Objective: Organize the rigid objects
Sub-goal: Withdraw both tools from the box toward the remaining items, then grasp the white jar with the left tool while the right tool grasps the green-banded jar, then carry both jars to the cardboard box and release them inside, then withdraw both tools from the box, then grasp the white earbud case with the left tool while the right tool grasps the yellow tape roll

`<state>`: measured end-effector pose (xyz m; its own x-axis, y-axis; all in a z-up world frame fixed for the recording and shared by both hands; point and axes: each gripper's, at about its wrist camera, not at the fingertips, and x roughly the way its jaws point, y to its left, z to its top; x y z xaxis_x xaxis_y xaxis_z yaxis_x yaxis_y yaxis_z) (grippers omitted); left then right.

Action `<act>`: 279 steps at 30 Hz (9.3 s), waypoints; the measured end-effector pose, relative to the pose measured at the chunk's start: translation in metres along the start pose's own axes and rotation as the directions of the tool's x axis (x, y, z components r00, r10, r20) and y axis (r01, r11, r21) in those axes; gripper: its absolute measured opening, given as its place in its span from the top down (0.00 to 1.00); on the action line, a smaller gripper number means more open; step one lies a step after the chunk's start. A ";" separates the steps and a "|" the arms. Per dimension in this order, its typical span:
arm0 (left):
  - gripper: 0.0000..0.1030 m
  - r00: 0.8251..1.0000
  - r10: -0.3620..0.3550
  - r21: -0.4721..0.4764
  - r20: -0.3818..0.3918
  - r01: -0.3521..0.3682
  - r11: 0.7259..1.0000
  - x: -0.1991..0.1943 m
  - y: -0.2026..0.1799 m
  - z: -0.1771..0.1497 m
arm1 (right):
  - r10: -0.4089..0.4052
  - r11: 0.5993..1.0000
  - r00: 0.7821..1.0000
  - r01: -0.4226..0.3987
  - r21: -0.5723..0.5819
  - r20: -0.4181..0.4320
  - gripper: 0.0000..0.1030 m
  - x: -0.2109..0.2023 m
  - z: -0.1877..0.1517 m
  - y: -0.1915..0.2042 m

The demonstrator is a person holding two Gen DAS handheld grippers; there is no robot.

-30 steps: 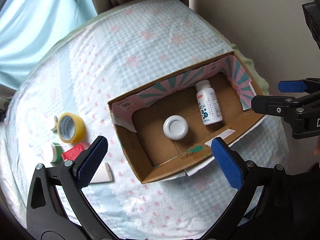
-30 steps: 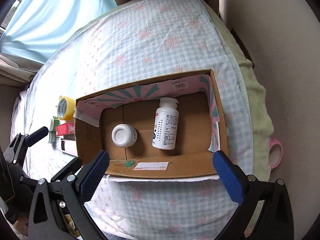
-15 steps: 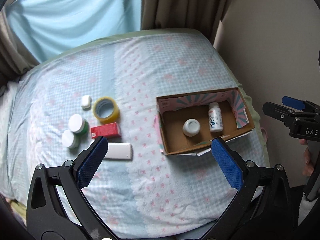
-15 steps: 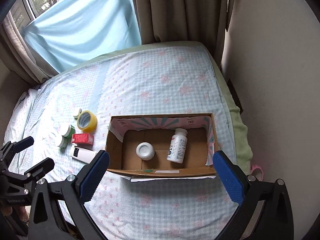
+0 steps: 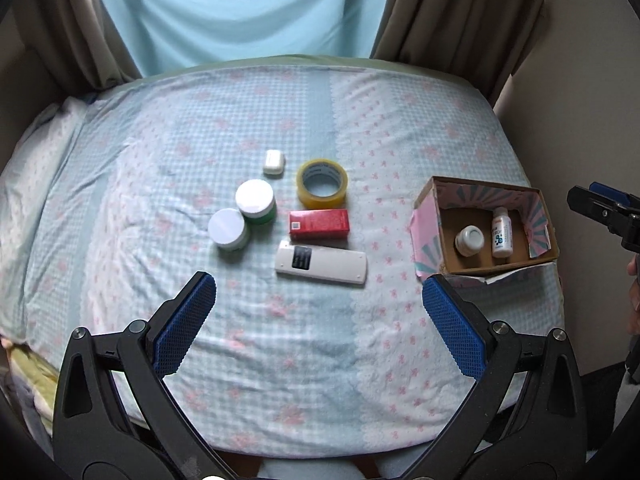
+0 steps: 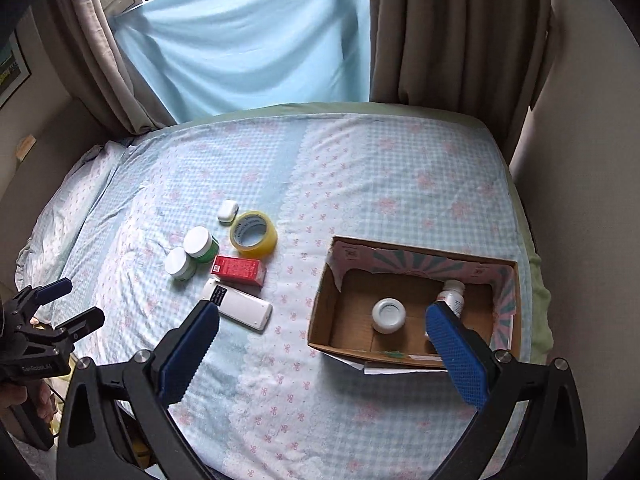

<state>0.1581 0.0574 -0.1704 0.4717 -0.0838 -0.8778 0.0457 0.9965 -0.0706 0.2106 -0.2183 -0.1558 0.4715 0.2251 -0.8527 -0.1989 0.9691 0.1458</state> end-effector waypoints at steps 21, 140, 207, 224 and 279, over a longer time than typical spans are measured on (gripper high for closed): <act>0.00 0.994 -0.031 0.210 -0.104 0.053 0.976 0.153 0.156 0.018 | 0.104 0.930 0.991 -0.125 -0.346 -0.078 0.00 0.177 0.061 0.196; 0.34 0.951 -0.304 0.259 -0.064 0.310 0.915 0.155 -0.256 0.067 | -0.092 0.973 0.985 0.120 0.199 -0.146 0.36 0.049 -0.037 -0.217; 0.00 0.983 -0.160 0.299 -0.092 0.181 0.937 0.079 -0.165 0.031 | -0.189 0.981 0.981 0.190 0.022 -0.047 0.00 0.009 -0.053 -0.130; 0.00 0.995 -0.096 0.211 -0.015 0.097 0.973 0.027 0.004 0.027 | -0.049 0.999 0.999 0.049 0.015 0.019 0.00 0.015 -0.025 0.015; 0.42 0.969 -0.009 0.140 -0.249 0.046 0.989 0.439 0.079 0.164 | -0.071 0.996 0.976 0.080 0.035 -0.207 0.00 0.403 0.058 0.132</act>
<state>0.5127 0.0984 -0.4835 0.2375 -0.0889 -0.9673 0.1901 0.9808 -0.0434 0.4243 0.0061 -0.4514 0.2960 0.1301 -0.9463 -0.1307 0.9869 0.0948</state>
